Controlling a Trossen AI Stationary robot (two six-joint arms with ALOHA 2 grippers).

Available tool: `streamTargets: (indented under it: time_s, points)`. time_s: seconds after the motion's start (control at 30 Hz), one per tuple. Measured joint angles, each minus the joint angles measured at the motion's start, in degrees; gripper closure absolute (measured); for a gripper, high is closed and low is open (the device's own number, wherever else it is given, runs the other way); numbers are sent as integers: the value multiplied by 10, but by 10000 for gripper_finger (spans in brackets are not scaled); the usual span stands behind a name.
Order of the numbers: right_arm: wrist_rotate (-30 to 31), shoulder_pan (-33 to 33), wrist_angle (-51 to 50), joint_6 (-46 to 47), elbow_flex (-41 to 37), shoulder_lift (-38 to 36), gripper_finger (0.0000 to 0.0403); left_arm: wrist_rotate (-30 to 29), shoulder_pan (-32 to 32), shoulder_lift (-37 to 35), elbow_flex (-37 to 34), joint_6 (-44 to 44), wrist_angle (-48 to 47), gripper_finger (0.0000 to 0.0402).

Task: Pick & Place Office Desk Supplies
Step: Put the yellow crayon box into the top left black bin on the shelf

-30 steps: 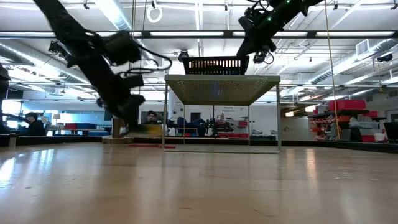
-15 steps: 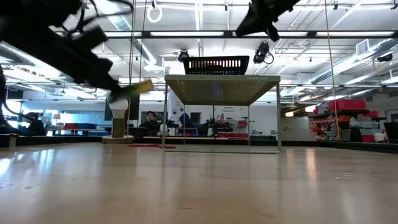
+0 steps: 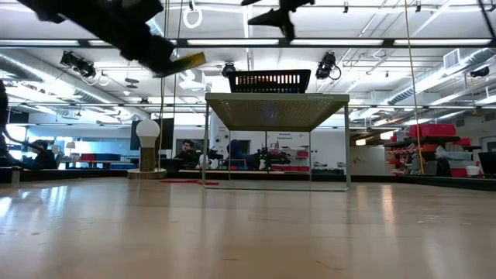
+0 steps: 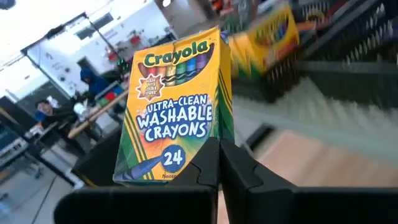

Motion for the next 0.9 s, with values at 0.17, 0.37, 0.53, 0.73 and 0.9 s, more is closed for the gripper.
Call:
streamTargets:
  time_s: [0.17,0.37,0.53,0.73,0.9]
  points:
    - [-40,-36,-97,-31,127,89,175,89,40,0,0,168,185,396]
    - [-98,-76,-89,-18,158,106,164,195,100,0,0,271,290,397]
    - [-150,-94,-79,16,158,106,165,267,150,13,7,277,287,397]
    - [-142,-97,-61,17,158,106,165,307,187,64,53,330,286,398]
    - [-121,-102,-64,17,158,105,165,318,197,107,97,373,285,398]
